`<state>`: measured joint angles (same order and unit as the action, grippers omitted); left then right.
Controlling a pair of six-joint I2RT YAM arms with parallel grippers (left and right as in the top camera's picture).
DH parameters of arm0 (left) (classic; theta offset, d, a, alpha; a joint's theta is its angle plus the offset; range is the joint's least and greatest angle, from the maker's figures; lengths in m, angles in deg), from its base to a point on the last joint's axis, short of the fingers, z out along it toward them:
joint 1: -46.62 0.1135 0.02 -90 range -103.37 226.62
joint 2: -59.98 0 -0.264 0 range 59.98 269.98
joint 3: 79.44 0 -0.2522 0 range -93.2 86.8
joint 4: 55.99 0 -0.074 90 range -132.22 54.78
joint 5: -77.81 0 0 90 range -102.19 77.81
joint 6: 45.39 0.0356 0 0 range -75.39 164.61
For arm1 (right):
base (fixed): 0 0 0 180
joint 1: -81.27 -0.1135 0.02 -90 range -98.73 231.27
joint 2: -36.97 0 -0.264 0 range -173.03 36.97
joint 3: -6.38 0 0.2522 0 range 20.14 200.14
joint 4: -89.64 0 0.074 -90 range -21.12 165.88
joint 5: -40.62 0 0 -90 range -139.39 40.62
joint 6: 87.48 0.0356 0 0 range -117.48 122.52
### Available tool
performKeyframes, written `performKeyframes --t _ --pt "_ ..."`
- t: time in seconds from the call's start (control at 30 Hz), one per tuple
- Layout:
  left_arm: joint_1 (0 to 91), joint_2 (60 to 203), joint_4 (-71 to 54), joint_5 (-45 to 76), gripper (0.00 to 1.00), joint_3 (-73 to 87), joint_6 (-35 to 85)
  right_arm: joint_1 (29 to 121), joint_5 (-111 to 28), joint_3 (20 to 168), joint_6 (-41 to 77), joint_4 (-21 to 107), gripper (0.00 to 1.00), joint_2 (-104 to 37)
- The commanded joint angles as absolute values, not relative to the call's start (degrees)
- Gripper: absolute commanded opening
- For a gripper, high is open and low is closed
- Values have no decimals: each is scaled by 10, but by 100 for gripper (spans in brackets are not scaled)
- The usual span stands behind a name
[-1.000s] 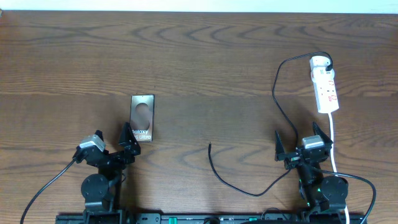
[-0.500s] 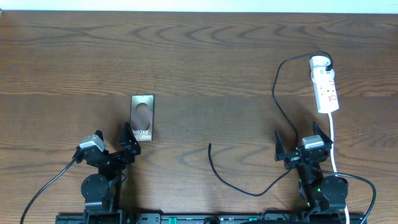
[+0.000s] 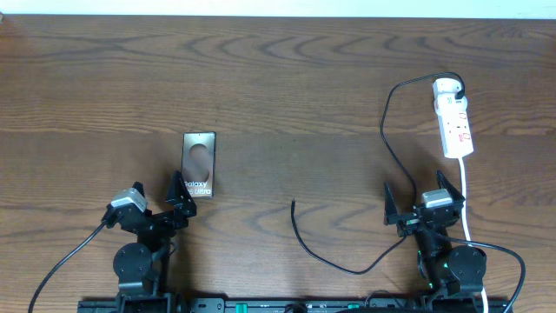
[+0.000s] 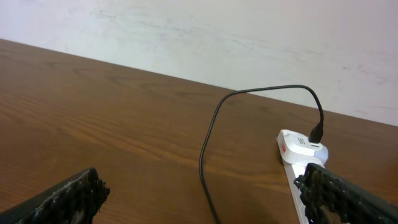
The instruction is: Plug charger to phone and switch on socket
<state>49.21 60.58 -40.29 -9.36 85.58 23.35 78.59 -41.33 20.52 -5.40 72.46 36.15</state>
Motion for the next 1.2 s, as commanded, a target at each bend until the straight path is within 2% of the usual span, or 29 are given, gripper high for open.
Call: performKeyframes --t 0.0,0.43,0.6,0.87,1.17 --pt "494 602 -384 -103 93 866 229 790 -418 205 -46 722 99 366" --pt "494 607 -382 -97 92 832 232 790 -418 205 -46 722 99 366" --pt "494 667 -370 -97 92 768 244 790 -418 205 -46 722 99 366" --pt "494 924 -282 -97 93 529 300 790 -418 205 -46 722 99 366" --pt "495 1305 49 -75 93 118 415 790 -418 205 -46 722 99 366"
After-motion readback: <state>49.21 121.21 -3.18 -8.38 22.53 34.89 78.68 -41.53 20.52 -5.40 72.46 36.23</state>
